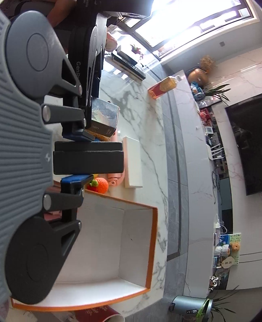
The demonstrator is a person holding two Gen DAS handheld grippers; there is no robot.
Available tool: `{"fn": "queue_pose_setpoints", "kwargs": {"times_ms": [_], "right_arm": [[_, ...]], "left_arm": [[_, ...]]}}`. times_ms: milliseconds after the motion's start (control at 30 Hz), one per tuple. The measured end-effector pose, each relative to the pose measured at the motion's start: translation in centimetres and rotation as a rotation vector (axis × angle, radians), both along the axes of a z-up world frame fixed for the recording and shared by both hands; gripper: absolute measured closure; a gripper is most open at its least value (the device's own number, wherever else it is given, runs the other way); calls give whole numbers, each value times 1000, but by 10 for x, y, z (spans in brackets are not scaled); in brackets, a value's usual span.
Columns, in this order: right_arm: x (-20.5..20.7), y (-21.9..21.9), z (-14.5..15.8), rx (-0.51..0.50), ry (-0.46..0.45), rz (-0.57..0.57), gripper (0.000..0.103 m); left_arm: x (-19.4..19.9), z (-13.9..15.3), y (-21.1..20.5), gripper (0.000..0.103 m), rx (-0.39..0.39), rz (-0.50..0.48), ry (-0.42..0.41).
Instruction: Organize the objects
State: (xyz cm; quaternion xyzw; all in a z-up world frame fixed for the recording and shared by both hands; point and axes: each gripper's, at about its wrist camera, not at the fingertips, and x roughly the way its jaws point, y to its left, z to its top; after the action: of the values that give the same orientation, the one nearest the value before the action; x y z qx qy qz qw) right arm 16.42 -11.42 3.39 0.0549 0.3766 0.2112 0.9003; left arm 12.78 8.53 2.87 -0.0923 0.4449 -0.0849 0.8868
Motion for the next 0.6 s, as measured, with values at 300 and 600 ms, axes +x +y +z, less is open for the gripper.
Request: {"fn": "queue_pose_setpoints", "kwargs": {"times_ms": [300, 600], "right_arm": [[3, -93, 2, 9, 45, -182, 68], [35, -117, -63, -37, 230, -208, 68]], "left_arm": [[21, 15, -69, 37, -58, -140, -44], [43, -4, -102, 37, -71, -205, -10]]}}
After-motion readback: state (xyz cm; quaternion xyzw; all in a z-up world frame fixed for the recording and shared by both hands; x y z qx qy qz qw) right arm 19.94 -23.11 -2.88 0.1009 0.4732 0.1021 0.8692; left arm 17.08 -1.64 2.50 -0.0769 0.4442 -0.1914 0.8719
